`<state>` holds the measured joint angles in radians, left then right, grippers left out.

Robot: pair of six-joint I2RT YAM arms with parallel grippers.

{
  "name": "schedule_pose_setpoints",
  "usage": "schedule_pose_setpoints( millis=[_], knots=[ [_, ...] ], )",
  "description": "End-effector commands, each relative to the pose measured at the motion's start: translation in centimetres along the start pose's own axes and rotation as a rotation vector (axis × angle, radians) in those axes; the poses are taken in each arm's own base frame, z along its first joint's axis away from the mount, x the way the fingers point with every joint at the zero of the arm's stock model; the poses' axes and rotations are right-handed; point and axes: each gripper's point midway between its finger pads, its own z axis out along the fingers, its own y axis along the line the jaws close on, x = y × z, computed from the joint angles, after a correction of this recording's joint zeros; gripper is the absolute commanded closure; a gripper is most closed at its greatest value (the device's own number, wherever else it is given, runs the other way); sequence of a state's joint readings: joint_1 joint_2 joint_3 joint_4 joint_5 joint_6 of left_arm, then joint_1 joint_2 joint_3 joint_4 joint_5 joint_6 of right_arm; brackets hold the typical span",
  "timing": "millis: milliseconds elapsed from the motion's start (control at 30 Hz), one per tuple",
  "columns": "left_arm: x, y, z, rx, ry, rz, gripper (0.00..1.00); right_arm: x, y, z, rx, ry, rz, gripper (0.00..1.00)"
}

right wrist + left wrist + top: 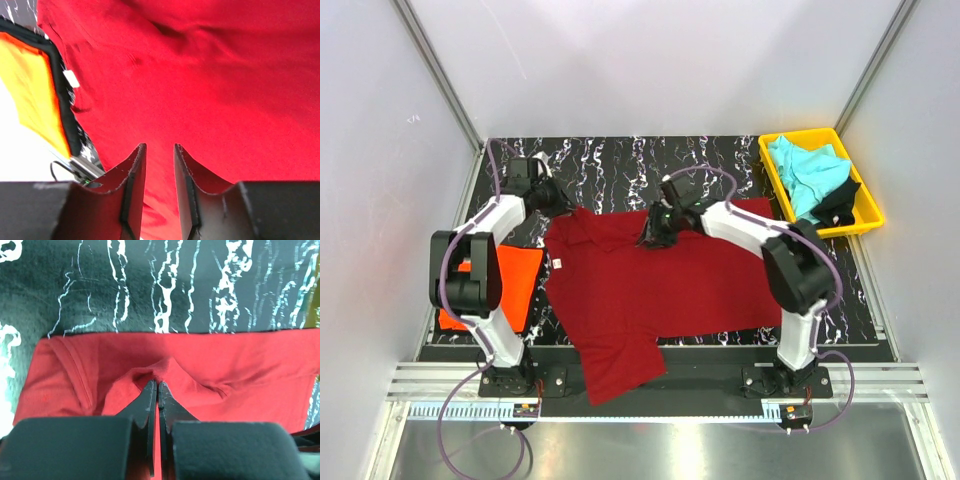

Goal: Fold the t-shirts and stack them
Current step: Fold the tshirt

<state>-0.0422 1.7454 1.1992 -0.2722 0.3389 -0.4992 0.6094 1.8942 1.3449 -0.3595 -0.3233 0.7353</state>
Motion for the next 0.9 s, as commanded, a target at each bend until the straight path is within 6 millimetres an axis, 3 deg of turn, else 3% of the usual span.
schedule_pose_setpoints(
  millis=[0, 133, 200, 300, 500, 867],
  knots=[
    [-3.7, -2.0, 0.6, 0.078, -0.088, 0.054, 1.00, -1.8, 4.6, 2.1, -0.130, -0.002, 0.033, 0.65],
    [-3.7, -2.0, 1.4, 0.089, -0.083, 0.049, 1.00, -1.8, 5.0, 4.4, -0.131, 0.037, 0.180, 0.59],
    [-3.4, -1.6, 1.2, 0.076, -0.089, 0.051, 1.00, -1.3, 4.3, 6.0, -0.120, 0.050, 0.251, 0.55],
    [-2.9, -0.8, 0.8, 0.044, -0.102, 0.059, 1.00, -1.1, 4.3, 7.1, -0.112, 0.044, 0.305, 0.56],
    [-2.0, -0.4, 0.4, 0.032, -0.093, 0.059, 1.00, -1.0, 4.7, 8.0, -0.076, -0.003, 0.333, 0.62],
    [-2.3, -0.4, 0.0, 0.033, -0.123, 0.060, 1.00, -0.4, 4.5, 10.4, -0.020, -0.043, 0.443, 0.63]
  ],
)
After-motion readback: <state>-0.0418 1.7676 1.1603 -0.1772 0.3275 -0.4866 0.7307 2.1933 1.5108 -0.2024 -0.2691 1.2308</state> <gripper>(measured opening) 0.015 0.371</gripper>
